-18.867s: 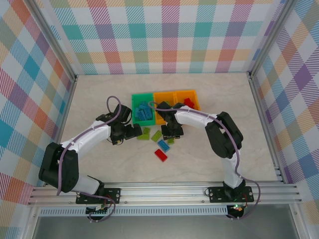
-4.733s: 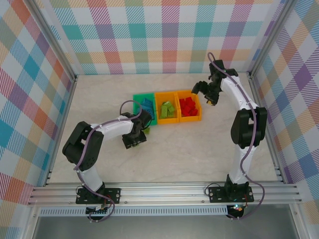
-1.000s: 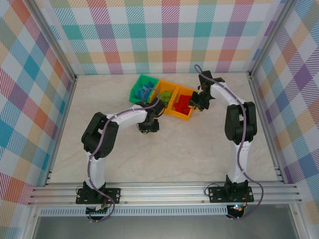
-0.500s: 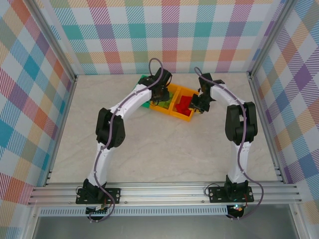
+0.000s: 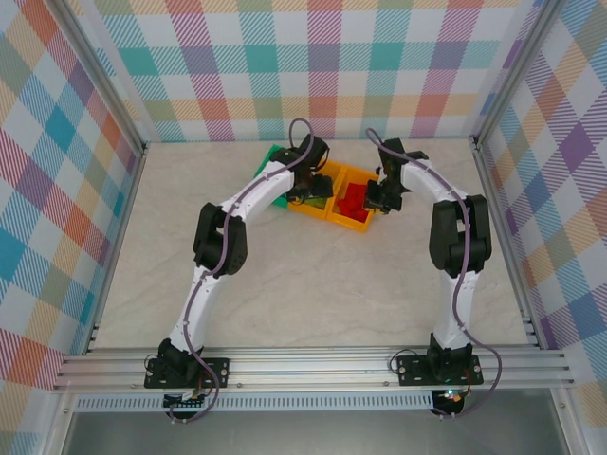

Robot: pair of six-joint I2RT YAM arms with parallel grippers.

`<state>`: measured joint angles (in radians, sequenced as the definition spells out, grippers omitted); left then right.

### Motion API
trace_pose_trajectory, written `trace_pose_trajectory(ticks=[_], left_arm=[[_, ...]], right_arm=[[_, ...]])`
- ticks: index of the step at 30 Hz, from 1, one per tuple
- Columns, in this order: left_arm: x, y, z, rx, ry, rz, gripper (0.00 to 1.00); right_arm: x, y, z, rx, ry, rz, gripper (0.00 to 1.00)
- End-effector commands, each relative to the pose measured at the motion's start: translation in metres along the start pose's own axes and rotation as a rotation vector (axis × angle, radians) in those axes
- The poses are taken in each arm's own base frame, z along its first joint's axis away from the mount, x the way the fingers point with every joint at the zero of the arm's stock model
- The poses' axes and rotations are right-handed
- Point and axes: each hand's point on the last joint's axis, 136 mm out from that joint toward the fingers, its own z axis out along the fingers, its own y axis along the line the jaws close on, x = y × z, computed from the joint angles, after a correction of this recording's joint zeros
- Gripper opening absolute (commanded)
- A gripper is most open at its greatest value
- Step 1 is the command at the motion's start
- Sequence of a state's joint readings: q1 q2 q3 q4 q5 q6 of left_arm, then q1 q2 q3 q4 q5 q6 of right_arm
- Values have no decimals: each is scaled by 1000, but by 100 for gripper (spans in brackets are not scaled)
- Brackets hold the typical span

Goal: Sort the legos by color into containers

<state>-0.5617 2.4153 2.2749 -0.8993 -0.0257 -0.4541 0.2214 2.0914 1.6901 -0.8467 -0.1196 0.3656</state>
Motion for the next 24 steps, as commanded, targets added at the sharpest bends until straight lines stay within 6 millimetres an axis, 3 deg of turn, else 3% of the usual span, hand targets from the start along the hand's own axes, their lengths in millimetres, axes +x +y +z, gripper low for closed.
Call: trace_pose_trajectory(ticks=[1,5,8,9,13,17,21,24], left_arm=[[-11,1,-34,16,-46,-13,89],[-9,12,-56,-6,-86,-33,100],[-8,28,-77,-32,-126,-69,100],[-8,32,-84,-36,-141,-77,100],[-11,45,-116,-51,-217,-74,100],[-6,66,-134,-113,-237,-90,100],[2,99,-147,-220,-261,-124,100],[7,132,-163,-305,-336,-123,100]], right_arm=[[7,2,-9,-27,25,-135,12],[11,8,-12,-44,35,-211,12],[7,9,-20,-38,5,-209,25],[4,12,-25,-51,-13,-203,32],[-6,36,-57,-152,-124,-199,75],[-9,33,-69,-119,-137,-175,100],[-12,28,-86,-85,-206,-175,100],[-19,13,-111,-24,-409,-237,100]])
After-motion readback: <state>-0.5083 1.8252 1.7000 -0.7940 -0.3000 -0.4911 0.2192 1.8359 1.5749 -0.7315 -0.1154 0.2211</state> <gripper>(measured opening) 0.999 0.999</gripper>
